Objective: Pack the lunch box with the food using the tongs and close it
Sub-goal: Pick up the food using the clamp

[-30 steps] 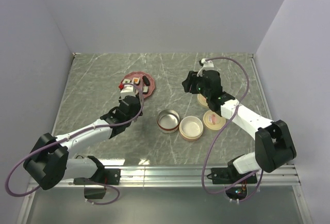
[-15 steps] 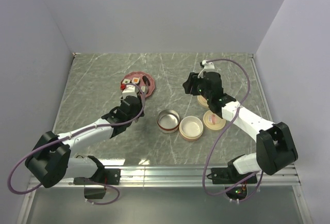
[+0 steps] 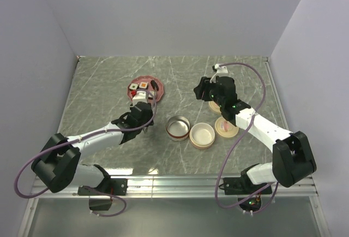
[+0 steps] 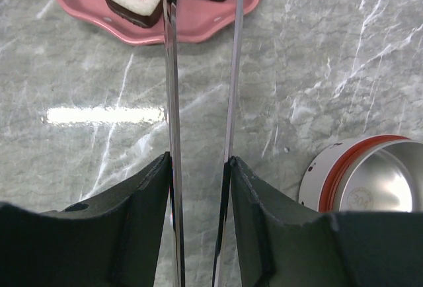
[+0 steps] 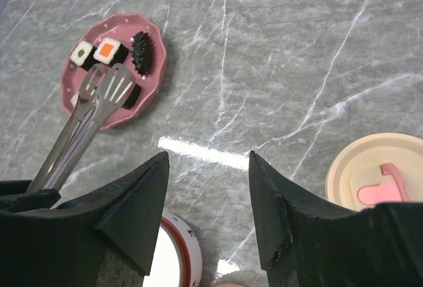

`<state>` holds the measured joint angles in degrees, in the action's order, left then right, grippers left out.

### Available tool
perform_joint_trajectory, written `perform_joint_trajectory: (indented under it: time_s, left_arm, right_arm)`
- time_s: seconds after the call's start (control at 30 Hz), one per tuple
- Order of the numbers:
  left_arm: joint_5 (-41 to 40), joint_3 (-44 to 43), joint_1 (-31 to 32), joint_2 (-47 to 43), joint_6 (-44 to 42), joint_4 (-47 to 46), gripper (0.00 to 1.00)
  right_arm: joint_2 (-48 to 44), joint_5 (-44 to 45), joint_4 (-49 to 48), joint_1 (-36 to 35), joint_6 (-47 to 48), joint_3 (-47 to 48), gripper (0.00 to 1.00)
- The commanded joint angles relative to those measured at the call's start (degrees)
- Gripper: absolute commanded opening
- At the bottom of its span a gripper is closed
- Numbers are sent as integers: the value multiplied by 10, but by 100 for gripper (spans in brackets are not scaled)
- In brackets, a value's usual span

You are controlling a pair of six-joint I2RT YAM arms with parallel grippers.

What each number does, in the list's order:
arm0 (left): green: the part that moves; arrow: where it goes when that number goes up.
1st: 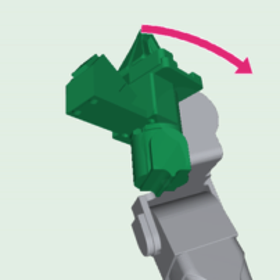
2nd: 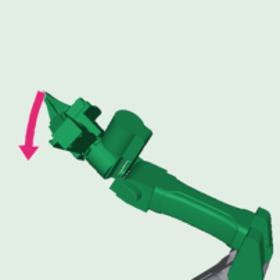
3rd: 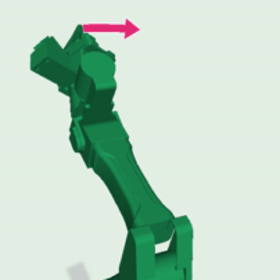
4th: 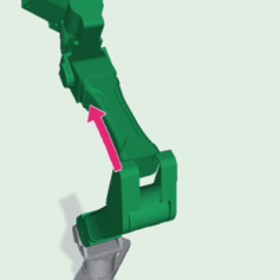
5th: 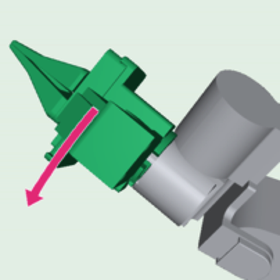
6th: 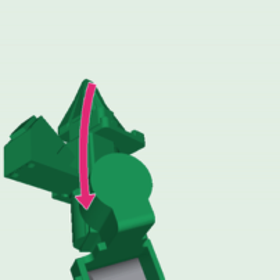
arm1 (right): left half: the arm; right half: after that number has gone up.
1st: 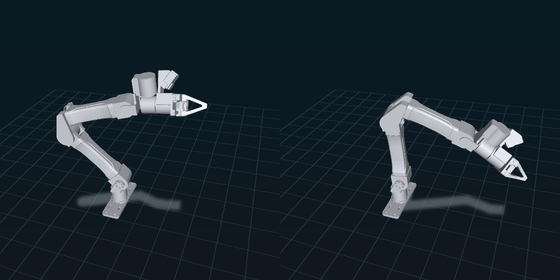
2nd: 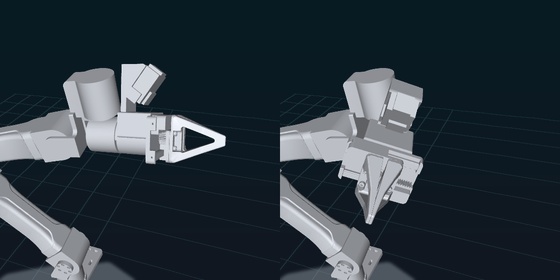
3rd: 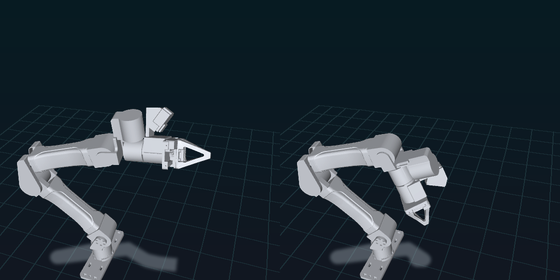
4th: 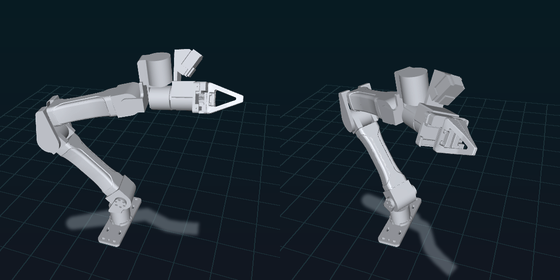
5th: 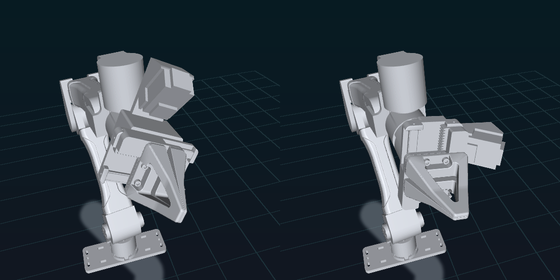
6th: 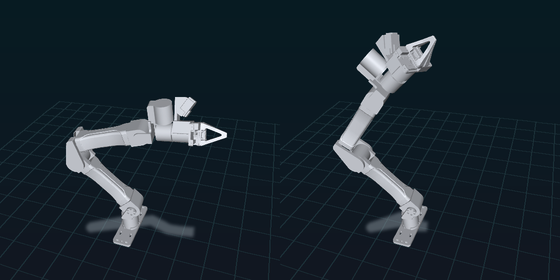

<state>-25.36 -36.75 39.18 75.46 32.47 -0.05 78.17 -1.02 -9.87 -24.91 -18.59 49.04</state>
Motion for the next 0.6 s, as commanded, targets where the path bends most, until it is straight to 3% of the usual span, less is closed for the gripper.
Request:
perform_joint_trajectory:
  time_s: [0.0,0.4,0.57]
  left_arm:
    - [-15,-24,9,0,11,-1,47]
    - [-25,-28,18,-8,12,23,45]
    - [-33,-35,18,14,9,22,32]
  right_arm:
    - [-24,8,-21,0,-2,-8,59]
    - [-8,-2,-25,0,-7,-3,59]
    - [-14,0,-29,0,-7,-7,59]
